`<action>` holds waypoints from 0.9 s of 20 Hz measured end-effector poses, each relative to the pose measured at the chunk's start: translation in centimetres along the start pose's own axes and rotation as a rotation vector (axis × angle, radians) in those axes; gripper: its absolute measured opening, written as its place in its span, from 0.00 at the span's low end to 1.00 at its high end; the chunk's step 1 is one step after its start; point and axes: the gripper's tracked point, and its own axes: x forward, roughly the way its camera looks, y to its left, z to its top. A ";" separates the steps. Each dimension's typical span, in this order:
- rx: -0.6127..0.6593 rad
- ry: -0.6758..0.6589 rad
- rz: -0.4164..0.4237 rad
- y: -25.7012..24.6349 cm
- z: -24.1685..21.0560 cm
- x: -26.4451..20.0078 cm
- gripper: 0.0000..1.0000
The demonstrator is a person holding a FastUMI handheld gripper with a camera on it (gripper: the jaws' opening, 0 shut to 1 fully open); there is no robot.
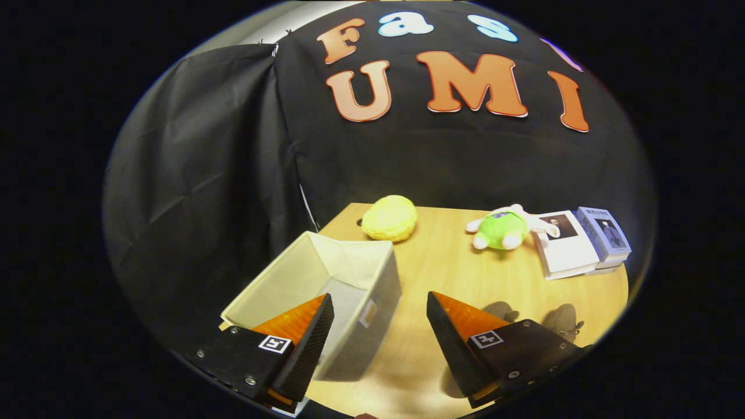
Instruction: Open the storage box then place both shoes into the box .Put the left shoe in first, then the right shoe, with the right side of both shoes facing outward in a uniform manner.
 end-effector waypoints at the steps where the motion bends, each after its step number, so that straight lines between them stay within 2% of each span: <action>1: -0.012 0.006 -0.034 -1.7 -0.8 -0.2 0.96; 5: -0.056 0.050 -0.155 -8.0 -4.5 -0.5 0.95; 8: -0.043 0.105 -0.209 -11.3 -7.2 -0.1 0.94; 11: -0.021 0.165 -0.225 -13.0 -9.8 0.4 0.87; 16: -0.036 0.212 -0.319 -17.2 -12.4 2.3 0.80; 18: -0.025 0.210 -0.345 -18.2 -12.9 3.3 0.75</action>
